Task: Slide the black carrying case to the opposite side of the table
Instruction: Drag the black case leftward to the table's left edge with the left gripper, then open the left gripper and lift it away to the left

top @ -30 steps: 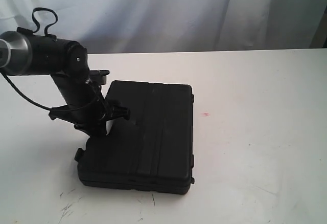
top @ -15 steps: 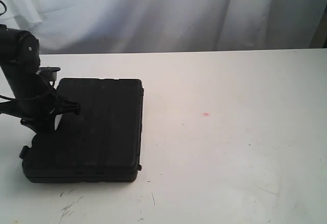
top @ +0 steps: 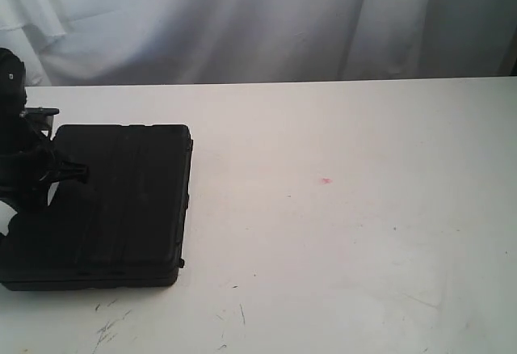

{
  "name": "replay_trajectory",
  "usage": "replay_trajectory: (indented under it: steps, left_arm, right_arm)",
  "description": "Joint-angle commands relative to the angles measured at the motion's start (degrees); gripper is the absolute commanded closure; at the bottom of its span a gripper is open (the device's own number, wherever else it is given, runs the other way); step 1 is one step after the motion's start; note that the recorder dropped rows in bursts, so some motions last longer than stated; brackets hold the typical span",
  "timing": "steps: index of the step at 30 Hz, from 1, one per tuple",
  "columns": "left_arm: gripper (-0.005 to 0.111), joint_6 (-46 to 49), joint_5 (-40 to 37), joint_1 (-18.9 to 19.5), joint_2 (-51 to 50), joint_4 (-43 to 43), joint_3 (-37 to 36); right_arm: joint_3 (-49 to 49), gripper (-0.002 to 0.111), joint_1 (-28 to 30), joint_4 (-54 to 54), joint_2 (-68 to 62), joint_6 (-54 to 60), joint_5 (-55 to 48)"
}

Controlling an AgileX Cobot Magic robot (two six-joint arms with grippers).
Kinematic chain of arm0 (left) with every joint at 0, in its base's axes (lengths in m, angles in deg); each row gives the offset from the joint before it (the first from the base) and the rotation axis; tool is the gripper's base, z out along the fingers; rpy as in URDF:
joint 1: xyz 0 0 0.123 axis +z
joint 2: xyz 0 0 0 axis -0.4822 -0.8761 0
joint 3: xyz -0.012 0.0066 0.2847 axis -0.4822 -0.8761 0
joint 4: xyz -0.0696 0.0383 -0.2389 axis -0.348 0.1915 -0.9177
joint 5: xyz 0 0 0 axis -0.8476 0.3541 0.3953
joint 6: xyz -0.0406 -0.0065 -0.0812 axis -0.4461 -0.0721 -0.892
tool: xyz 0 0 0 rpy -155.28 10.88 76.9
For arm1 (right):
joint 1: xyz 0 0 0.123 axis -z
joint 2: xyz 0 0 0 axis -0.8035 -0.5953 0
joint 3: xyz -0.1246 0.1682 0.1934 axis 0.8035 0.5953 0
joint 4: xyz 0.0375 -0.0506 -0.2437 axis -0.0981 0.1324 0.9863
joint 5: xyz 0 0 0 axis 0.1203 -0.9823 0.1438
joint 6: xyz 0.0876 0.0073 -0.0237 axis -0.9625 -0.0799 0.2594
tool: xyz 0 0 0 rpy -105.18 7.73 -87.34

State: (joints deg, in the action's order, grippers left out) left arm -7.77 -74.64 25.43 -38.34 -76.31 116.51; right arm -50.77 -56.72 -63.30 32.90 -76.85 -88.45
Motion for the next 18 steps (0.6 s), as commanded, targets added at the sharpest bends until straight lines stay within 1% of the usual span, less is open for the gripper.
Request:
replay_trajectory:
  steps: [1, 5, 7, 13, 16, 18]
  left_arm:
    - [0.107, 0.63, -0.53, -0.19, 1.37, 1.27, 0.00]
    - [0.105, 0.63, -0.08, -0.19, 1.37, 2.37, 0.00]
    - [0.100, 0.63, -0.08, -0.19, 1.37, 2.76, 0.00]
    - [0.068, 0.63, -0.65, -0.19, 1.37, 2.99, 0.00]
    - [0.057, 0.63, -0.88, -0.19, 1.50, 3.10, 0.00]
    - [0.056, 0.41, -1.41, -0.19, 1.87, 3.79, 0.00]
  right_arm:
    - [0.21, 0.108, 0.44, 0.57, 0.31, 0.01, 0.04]
    - [0.21, 0.108, 0.44, 0.57, 0.31, 0.01, 0.04]
    - [0.21, 0.108, 0.44, 0.57, 0.31, 0.01, 0.04]
    - [0.21, 0.108, 0.44, 0.57, 0.31, 0.01, 0.04]
    - [0.21, 0.108, 0.44, 0.57, 0.31, 0.01, 0.04]
    - [0.21, 0.108, 0.44, 0.57, 0.31, 0.01, 0.04]
